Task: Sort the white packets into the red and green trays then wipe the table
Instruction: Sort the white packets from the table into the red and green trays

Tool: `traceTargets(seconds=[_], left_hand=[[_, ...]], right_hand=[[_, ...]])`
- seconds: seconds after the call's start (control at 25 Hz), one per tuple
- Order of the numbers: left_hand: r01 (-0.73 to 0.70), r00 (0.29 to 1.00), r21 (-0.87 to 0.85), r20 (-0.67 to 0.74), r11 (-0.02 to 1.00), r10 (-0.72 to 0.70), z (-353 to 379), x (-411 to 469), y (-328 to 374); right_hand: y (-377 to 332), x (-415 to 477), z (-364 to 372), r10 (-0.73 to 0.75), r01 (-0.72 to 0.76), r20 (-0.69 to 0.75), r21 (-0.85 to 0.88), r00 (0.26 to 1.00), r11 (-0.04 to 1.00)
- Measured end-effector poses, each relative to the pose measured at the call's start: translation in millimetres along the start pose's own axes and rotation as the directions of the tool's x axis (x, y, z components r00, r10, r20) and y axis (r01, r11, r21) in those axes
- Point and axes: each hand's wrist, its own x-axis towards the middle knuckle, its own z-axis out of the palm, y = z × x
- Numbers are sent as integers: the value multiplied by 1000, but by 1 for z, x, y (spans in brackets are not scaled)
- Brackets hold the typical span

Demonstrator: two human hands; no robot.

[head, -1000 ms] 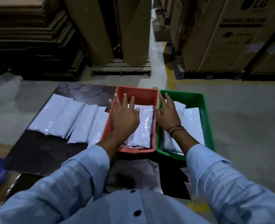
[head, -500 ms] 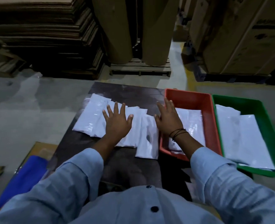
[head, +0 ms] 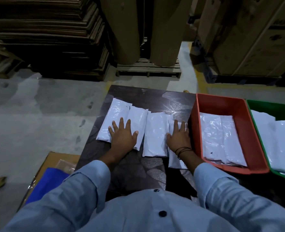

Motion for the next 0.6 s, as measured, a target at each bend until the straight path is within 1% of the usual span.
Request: traceTargets(seconds=[0.12,0.24,0.36,0.44,0.6], left_hand=[[0,1000,-25,-20,1000,-1,-2,9,-6],[-17,999,-32,-38,999,16,-1,17,-9],[-52,998,-19,-25,998,52,1,21,-5],[-71,997,-15,-17,997,71,4,23,-1],[-77,997,-46,1,996,77,10,31,7]], right_hand=[[8,1,14,39,-37,41,-36,998,999],[14,-1,20,38,-32,75,-77,996,997],[14,-1,22,46,-31,109,-135,993,990],[13,-1,21,45,-31,87,-161,995,986],[6,4,10,42,-37,33,-129,999,991]])
